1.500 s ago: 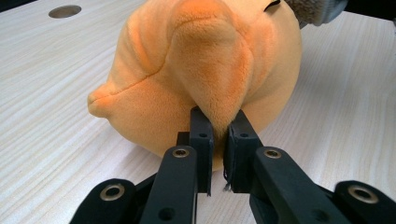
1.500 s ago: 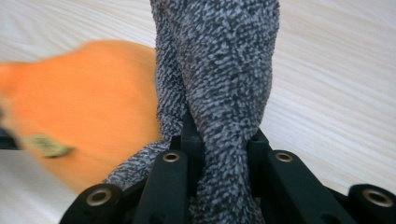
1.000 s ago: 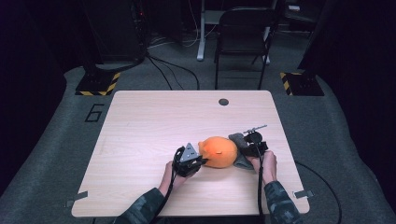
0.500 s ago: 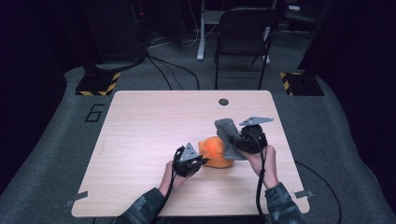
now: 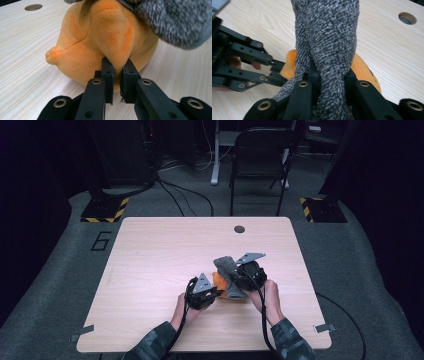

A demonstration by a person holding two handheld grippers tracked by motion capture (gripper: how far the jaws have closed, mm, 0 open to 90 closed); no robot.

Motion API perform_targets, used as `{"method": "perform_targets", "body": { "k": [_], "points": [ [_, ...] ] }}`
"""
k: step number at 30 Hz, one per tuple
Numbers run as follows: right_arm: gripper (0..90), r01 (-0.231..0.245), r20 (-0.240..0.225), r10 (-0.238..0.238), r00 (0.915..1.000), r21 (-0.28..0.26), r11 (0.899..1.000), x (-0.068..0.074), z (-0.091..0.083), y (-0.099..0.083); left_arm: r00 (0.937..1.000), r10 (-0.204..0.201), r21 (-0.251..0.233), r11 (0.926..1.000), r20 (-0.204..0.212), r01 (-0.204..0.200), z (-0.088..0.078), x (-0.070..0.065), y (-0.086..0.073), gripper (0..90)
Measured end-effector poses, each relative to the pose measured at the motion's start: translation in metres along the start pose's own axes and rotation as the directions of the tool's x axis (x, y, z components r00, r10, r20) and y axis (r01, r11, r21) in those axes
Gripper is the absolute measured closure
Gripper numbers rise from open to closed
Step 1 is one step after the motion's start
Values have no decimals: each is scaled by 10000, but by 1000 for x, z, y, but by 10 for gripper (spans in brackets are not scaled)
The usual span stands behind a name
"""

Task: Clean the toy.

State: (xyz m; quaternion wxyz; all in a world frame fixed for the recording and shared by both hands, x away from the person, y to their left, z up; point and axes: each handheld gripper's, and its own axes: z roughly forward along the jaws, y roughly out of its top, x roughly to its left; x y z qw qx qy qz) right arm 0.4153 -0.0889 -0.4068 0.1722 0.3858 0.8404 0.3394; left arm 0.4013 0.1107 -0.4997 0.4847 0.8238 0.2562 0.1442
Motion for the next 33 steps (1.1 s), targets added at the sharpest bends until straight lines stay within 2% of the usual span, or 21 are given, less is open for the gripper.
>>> {"method": "perform_targets", "body": {
  "k": [4, 5, 7, 10, 15, 17, 19, 24, 28, 29, 30, 33],
  "points": [
    [760, -129, 311, 129, 9994, 23, 9999, -9, -2, -2, 10000, -20, -7, 10000, -22, 20, 0, 0, 0, 825],
    [760, -291, 481, 288, 9984, 56, 9996, -18, -3, -5, 10000, -42, -18, 10000, -18, 42, 0, 0, 0, 826],
    [760, -376, 553, 370, 9978, 98, 9992, -21, -3, -7, 10000, -42, -21, 10000, -9, 42, 0, 0, 0, 825],
    [760, -960, 749, 938, 9928, 262, 9950, -40, 0, -16, 10000, -39, -18, 10000, -11, 39, 0, 0, 0, 825],
    [760, -1315, 785, 1283, 9886, 378, 9906, -53, 4, -23, 10000, -26, -10, 10000, 3, 26, 0, 0, 0, 825],
    [760, -1503, 941, 1452, 9849, 500, 9874, -60, 6, -27, 10000, -30, -10, 10000, 6, 30, 0, 0, 0, 824],
    [760, -1775, 945, 1712, 9807, 629, 9821, -65, 9, -31, 10000, -43, -20, 10000, 25, 43, 0, 1, 0, 825],
    [759, -2080, 935, 1996, 9754, 898, 9740, -75, 19, -40, 9999, -97, -42, 9999, 64, 97, 1, 0, 0, 823],
    [759, -2170, 1002, 2074, 9731, 966, 9714, -79, 23, -43, 9999, -122, -46, 9999, 64, 123, 1, 0, 0, 823],
    [759, -2210, 1192, 2084, 9707, 1039, 9697, -81, 27, -46, 9999, -119, -45, 9999, 61, 120, 1, -1, 0, 823],
    [759, -2210, 1192, 2084, 9707, 1039, 9697, -81, 27, -46, 9999, -119, -45, 9999, 61, 120, 1, -1, 0, 823],
    [759, -2454, 1378, 2261, 9643, 1444, 9586, -86, 35, -53, 9999, -136, -49, 9999, 33, 136, 0, 0, -1, 824]
  ]
}}
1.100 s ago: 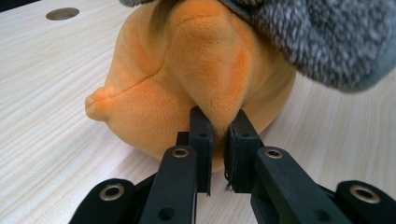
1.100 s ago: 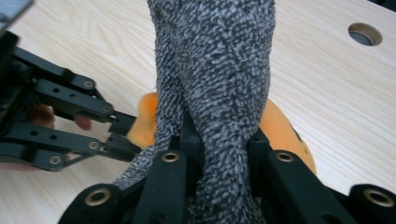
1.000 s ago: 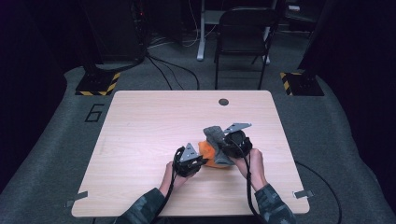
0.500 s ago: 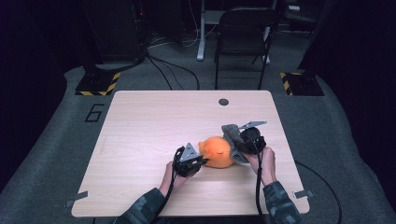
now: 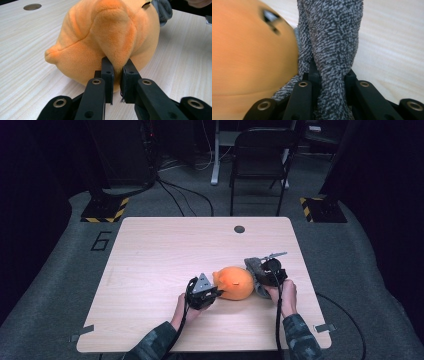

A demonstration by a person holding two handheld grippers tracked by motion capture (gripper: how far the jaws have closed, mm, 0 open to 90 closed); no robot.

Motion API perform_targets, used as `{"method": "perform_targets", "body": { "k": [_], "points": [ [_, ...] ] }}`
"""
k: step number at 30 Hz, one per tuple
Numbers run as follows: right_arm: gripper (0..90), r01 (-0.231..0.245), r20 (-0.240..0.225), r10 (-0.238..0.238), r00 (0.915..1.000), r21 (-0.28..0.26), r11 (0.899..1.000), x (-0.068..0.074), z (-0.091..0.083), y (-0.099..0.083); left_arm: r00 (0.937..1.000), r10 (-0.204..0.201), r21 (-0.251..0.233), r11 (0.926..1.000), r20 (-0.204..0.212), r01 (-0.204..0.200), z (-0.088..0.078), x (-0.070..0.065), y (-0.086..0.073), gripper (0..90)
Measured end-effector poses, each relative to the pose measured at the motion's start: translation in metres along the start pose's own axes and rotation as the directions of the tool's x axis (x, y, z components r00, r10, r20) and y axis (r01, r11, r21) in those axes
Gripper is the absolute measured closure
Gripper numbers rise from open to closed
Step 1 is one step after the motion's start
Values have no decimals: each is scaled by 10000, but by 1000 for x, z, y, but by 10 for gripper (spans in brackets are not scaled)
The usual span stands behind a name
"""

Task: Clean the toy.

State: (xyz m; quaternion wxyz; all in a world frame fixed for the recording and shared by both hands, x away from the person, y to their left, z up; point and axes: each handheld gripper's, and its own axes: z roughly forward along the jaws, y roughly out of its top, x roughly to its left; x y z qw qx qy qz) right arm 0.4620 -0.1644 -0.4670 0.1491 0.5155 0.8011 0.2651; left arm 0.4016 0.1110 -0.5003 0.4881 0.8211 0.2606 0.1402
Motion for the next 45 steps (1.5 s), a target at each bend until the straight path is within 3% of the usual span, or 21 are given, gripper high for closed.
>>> {"method": "perform_targets", "body": {
  "k": [2, 4, 9, 13, 14, 15, 16, 19, 20, 21, 22, 25, 27, 28, 29, 31, 32, 37, 38, 42, 45],
  "points": [
    [759, 5, 66, -6, 10000, 278, 9996, -1, 5, -2, 10000, 30, 12, 10000, 17, -30, 0, 1, 0, 823],
    [756, 155, 61, -161, 9999, 834, 9964, -1, 26, -9, 10000, -74, -39, 10000, 29, 75, -1, 2, 0, 822],
    [755, 222, 276, -244, 9993, 755, 9969, 0, 17, -4, 10000, -73, -78, 9999, 44, 73, 0, 1, -1, 821],
    [756, 23, 477, -34, 9989, 234, 9997, -9, -4, -1, 9999, -123, -47, 9999, 95, 123, -1, 2, -1, 820],
    [755, -106, 463, 119, 9989, -281, 9995, -11, -24, 3, 9998, -200, -87, 9998, 82, 201, 0, 2, -1, 820],
    [755, -106, 463, 119, 9989, -281, 9995, -11, -24, 3, 9998, -200, -87, 9998, 82, 201, 0, 2, -1, 820],
    [755, -10, 248, 35, 9997, -1003, 9950, -8, -44, 6, 9997, -227, -67, 9997, 122, 228, 0, 3, 0, 820],
    [755, 368, -155, -402, 9991, -1790, 9832, 9, -68, 9, 9996, -246, -65, 9997, 104, 246, 0, 2, 0, 820],
    [755, 368, -155, -402, 9991, -1790, 9832, 9, -68, 9, 9996, -246, -65, 9997, 104, 246, 0, 2, 0, 820],
    [755, 483, -263, -545, 9982, -1962, 9794, 18, -72, 10, 9996, -263, -65, 9996, 102, 264, -1, 2, 0, 820],
    [755, 1045, -583, -1201, 9910, -2214, 9696, 35, -77, 11, 9997, -225, -72, 9997, 73, 225, -1, 3, 0, 819],
    [755, 1566, -862, -1831, 9793, -2502, 9554, 63, -82, 11, 9992, -391, -99, 9992, 85, 391, -1, 4, 1, 819],
    [755, 1695, -972, -2001, 9749, -2584, 9511, 72, -82, 10, 9989, -442, -64, 9990, 131, 443, -1, 4, 1, 819],
    [754, 1819, -1106, -2172, 9698, -2649, 9470, 80, -82, 9, 9987, -493, -105, 9987, 124, 494, -1, 4, 1, 819],
    [755, 2240, -1091, -2609, 9592, -2696, 9365, 96, -78, 5, 9984, -540, -85, 9985, 154, 541, -1, 4, 1, 819],
    [755, 2281, -1104, -2640, 9582, -2622, 9377, 101, -75, 4, 9982, -575, -122, 9983, 142, 576, -1, 4, 1, 820],
    [755, 2447, -988, -2728, 9570, -2305, 9418, 107, -62, 0, 9978, -654, -131, 9978, 98, 655, 0, 4, 1, 821],
    [756, 2677, -771, -2900, 9539, -2174, 9386, 103, -55, -4, 9985, -527, -35, 9986, 112, 528, 0, 4, 1, 821],
    [756, 2526, -718, -2729, 9594, -2125, 9439, 99, -56, -5, 9992, -396, -49, 9992, 71, 396, 1, 4, 1, 822],
    [756, 2468, -608, -2644, 9625, -2084, 9464, 88, -58, -8, 9984, -546, -38, 9985, 119, 547, 0, 4, 1, 822],
    [755, 1986, -381, -2089, 9772, -1850, 9625, 65, -58, -15, 9986, -509, -36, 9987, 138, 510, 0, 5, 1, 822]
  ]
}}
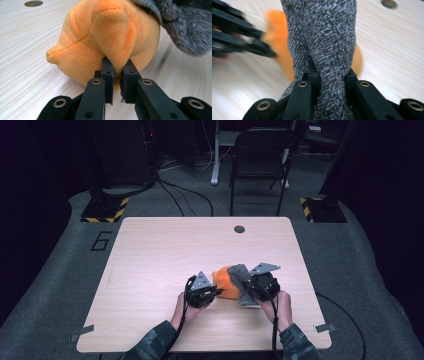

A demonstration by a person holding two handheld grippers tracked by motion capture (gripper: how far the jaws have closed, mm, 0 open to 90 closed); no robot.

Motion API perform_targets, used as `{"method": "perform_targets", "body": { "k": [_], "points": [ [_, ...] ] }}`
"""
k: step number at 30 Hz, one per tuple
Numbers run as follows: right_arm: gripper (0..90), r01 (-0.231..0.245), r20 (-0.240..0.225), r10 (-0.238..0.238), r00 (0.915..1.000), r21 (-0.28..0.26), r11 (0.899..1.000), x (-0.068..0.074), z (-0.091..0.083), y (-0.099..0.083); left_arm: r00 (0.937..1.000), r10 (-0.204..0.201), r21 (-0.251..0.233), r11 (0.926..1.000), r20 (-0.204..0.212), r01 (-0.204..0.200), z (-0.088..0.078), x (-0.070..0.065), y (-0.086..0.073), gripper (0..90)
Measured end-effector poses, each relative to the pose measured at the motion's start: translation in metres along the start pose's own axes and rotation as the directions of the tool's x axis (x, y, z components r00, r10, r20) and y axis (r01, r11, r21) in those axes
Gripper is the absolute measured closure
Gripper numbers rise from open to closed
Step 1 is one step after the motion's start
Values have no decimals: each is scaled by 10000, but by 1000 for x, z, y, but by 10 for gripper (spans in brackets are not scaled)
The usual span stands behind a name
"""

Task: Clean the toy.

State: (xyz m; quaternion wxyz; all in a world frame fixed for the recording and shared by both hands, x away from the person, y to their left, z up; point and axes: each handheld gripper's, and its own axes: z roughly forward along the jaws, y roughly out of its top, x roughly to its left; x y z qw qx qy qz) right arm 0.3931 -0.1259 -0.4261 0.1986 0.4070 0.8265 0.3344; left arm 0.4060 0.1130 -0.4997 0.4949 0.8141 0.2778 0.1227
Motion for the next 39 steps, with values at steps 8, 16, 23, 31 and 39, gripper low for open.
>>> {"method": "perform_targets", "body": {
  "k": [8, 16, 23, 31, 39],
  "points": [
    [755, -996, 416, 970, 9944, 644, 9929, -38, 12, -20, 10000, -31, -20, 10000, 14, 31, 0, 0, 0, 821],
    [753, -1418, 667, 1337, 9888, 1373, 9803, -51, 31, -32, 10000, -29, -52, 10000, 88, 29, 0, 1, 0, 819],
    [758, -1916, 885, 1781, 9800, 1813, 9646, -61, 33, -35, 9999, -68, -84, 9999, 108, 69, 0, 2, 0, 816],
    [759, -870, -232, 862, 9960, -343, 9956, -22, -23, 2, 10000, 55, -52, 10000, 44, -55, 1, 0, 1, 817],
    [755, 671, -696, -687, 9952, -259, 9974, 39, -3, 13, 10000, 38, -76, 10000, -8, -38, 1, -1, 1, 817]
  ]
}}
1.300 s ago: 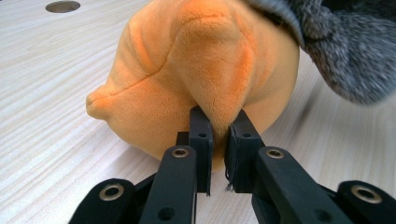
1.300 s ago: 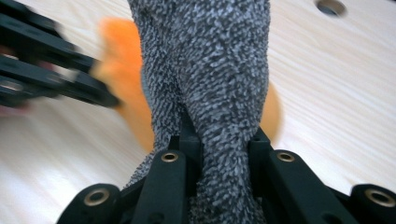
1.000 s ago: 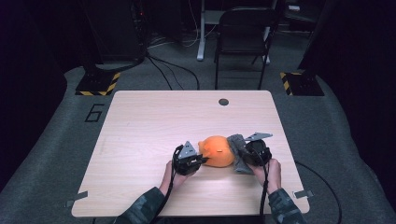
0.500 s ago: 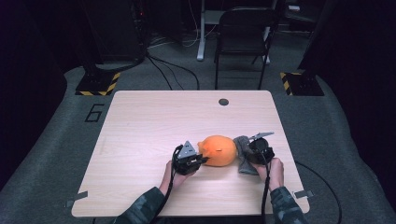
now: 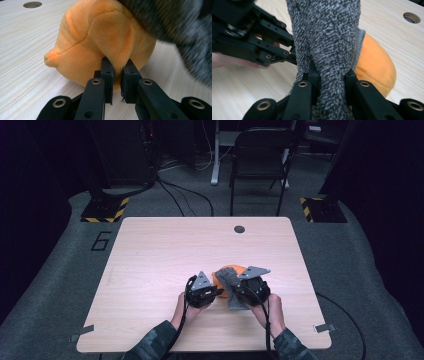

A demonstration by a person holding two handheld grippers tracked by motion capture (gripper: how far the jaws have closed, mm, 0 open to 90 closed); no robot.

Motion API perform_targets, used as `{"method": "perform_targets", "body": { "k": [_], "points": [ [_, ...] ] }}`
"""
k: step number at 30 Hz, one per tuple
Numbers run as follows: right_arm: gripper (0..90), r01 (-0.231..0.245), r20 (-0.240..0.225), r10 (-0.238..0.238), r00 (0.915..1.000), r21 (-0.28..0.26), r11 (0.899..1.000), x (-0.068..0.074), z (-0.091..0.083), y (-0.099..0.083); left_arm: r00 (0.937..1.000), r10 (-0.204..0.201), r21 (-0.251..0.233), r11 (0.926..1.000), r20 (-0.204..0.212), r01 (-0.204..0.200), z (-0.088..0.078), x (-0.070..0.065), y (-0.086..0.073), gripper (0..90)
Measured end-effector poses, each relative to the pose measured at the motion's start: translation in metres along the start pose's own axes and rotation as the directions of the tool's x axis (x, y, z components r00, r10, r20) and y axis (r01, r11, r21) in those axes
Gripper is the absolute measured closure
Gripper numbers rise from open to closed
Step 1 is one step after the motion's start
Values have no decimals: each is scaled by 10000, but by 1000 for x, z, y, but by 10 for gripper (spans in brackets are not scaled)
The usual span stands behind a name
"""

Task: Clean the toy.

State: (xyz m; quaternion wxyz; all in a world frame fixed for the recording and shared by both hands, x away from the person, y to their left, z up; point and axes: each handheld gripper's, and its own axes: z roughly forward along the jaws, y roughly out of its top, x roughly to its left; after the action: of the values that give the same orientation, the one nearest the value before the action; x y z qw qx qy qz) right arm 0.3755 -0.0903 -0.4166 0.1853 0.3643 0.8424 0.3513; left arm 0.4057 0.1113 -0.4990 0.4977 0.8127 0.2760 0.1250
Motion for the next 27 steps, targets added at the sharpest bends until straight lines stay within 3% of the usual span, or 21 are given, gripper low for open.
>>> {"method": "perform_targets", "body": {
  "k": [2, 7, 17, 20, 27],
  "points": [
    [755, 205, 140, -206, 9997, 31, 9998, 1, 3, 0, 10000, 33, 10, 10000, -10, -33, 0, 0, 0, 817],
    [755, 183, 205, -187, 9996, 230, 9996, -4, 7, -1, 9999, 103, 69, 9999, 6, -103, 0, 1, 0, 817],
    [753, -431, 586, 405, 9975, 450, 9981, -30, 0, -13, 10000, 54, 59, 10000, 39, -54, 0, 1, 0, 817],
    [753, -751, 659, 710, 9953, 621, 9952, -43, 1, -19, 10000, 62, 63, 10000, 48, -62, 0, 1, 0, 817],
    [753, -1200, 873, 1129, 9898, 808, 9895, -58, 4, -26, 9999, 104, 61, 9999, 68, -104, 0, 1, 0, 816]
  ]
}}
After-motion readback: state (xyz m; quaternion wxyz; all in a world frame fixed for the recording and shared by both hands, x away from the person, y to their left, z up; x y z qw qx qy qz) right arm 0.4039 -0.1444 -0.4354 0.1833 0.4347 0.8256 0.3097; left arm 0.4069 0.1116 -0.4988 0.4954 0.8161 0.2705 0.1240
